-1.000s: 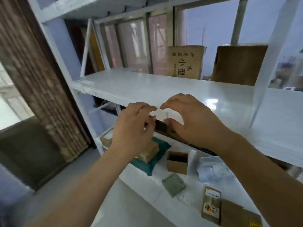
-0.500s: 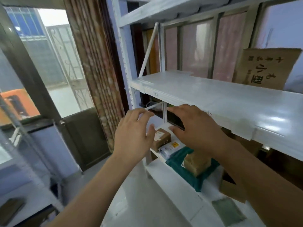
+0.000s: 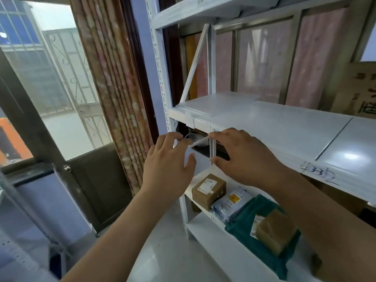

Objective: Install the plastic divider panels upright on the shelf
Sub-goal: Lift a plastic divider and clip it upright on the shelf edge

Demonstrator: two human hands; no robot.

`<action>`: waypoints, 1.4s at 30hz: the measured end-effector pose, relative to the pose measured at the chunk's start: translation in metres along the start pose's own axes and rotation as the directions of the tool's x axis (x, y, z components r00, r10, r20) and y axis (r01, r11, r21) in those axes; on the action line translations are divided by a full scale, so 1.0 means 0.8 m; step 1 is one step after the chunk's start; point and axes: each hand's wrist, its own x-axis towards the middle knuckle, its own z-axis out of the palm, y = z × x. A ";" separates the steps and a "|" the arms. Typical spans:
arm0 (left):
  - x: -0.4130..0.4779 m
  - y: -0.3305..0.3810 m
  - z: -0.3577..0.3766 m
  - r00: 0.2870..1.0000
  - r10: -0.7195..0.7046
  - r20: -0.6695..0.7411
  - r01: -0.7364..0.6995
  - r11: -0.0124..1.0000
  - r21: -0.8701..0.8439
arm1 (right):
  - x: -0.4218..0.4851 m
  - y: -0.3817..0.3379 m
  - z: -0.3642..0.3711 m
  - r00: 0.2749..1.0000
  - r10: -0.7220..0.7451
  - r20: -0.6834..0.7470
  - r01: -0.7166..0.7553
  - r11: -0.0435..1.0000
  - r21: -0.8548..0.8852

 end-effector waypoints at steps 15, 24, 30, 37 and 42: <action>0.226 -0.089 0.169 0.993 0.105 0.051 -0.105 0.994 -0.003 | 0.251 0.102 0.097 1.000 -0.007 0.015 0.007 0.999 -0.031; 0.324 -0.153 0.236 0.983 0.153 0.098 -0.149 0.988 -0.038 | 0.339 0.118 0.145 0.995 0.075 0.063 -0.073 0.997 -0.026; 0.407 -0.219 0.307 0.953 0.289 0.094 -0.274 0.951 -0.139 | 0.354 0.127 0.155 0.973 0.225 0.061 -0.221 0.973 -0.061; 0.484 -0.263 0.382 0.780 0.615 0.118 -0.541 0.756 -0.369 | 0.409 0.108 0.164 0.908 0.419 0.003 -0.414 0.900 -0.138; 0.533 -0.282 0.424 0.647 0.711 0.274 -0.421 0.633 -0.649 | 0.431 0.107 0.184 0.864 0.501 0.057 -0.455 0.823 -0.340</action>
